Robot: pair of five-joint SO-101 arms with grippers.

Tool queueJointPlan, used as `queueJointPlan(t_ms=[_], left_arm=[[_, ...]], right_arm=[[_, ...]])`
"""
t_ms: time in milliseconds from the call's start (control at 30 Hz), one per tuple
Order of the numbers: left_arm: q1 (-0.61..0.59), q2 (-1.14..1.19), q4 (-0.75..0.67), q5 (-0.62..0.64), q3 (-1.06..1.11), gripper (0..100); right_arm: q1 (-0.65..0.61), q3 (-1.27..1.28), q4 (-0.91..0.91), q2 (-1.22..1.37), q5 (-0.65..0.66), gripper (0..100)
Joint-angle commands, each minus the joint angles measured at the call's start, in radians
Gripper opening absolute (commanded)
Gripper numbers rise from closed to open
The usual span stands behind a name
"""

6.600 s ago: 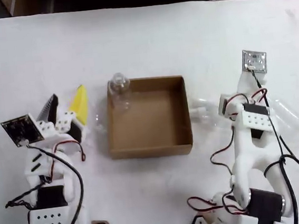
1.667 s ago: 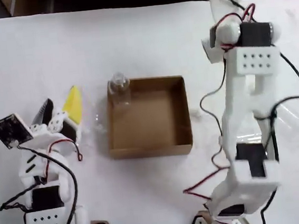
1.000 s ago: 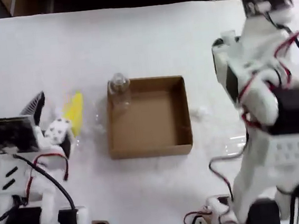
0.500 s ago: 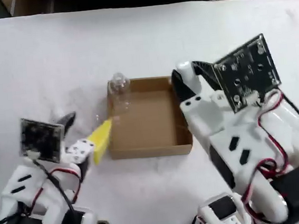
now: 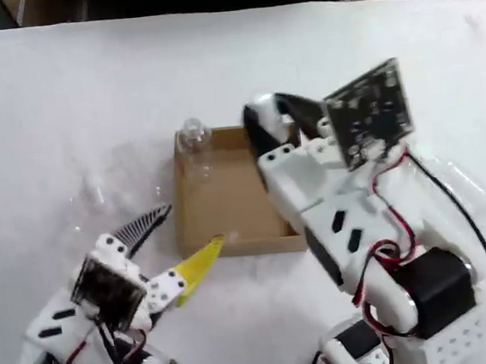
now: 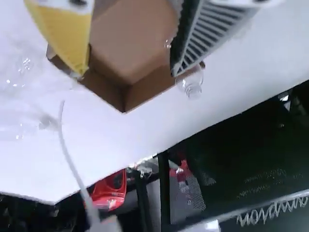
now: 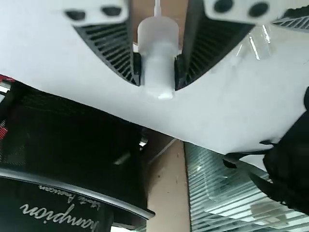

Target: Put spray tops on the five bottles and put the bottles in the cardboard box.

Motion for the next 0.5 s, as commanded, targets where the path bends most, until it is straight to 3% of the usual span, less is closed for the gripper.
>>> queueJointPlan(t_ms=[0,300,467], left_arm=[[0.015,-0.099,-0.074,0.034,0.048,25],[0.015,-0.081,-0.087,0.035,0.080,25],[0.010,-0.081,-0.167,0.035,0.152,25]], right_arm=[[-0.107,0.075,-0.117,0.002,-0.003,1.6],[-0.231,0.121,-0.162,0.058,0.002,1.6],[-0.302,0.110,-0.156,0.056,0.002,1.6]])
